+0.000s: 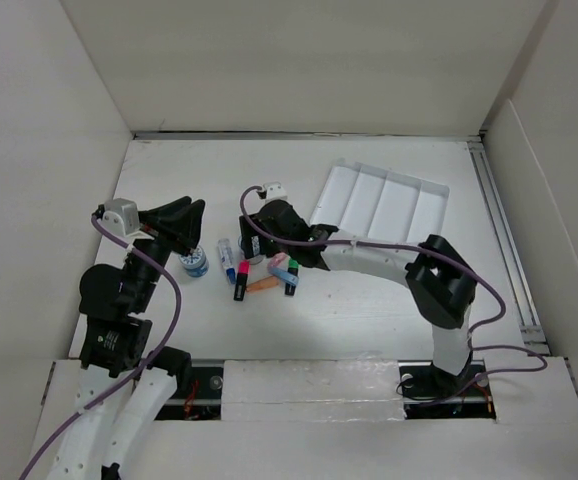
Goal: Organize the desk
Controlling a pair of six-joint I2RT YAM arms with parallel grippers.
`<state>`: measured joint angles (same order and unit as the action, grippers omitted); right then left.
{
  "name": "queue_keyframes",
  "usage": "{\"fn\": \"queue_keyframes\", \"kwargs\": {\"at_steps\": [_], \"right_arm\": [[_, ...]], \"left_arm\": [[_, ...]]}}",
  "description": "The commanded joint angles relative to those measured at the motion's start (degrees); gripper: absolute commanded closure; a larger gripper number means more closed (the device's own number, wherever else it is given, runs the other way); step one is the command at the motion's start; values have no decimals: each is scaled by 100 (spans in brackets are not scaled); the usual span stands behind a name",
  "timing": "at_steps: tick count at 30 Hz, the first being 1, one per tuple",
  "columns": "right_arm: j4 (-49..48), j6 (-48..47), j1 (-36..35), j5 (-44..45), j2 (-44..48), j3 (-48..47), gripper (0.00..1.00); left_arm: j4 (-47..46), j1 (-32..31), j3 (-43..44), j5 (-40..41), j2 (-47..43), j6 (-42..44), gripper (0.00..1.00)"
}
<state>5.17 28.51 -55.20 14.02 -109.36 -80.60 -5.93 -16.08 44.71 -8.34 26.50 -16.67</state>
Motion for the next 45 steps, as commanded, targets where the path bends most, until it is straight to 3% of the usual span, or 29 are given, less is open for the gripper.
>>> {"fn": "queue_keyframes", "kwargs": {"at_steps": [1,11,14,17,23,26,33,38,45], "right_arm": [[282,-109,18,197,-330,-465,9],[784,-311,-140,373,-1333,-1616,12],[915,-329,-193,522,-1543,-1862,21],[820,-277,-246,786,-1484,-1846,46],[-41,-144,-246,857,-474,-1451,54],[-341,-57,61,866,212,-1266,54],[-385,409,1774,566,1030,-396,55],[-385,568,2986,216,812,-228,54],[-96,620,3892,-92,136,-693,54]], "left_arm": [[-356,-10,21,-71,-118,-12,67],[-303,-10,38,8,-93,-21,65],[-373,-10,12,-106,-154,-12,65],[-303,-10,29,-10,-119,-12,65],[-330,-10,29,-63,-119,-30,65],[-373,-10,12,-133,-163,-38,65],[-391,-10,-15,-124,-233,-47,65],[-408,-10,3,-194,-215,-82,65],[-391,-10,-15,-125,-207,-65,65]]}}
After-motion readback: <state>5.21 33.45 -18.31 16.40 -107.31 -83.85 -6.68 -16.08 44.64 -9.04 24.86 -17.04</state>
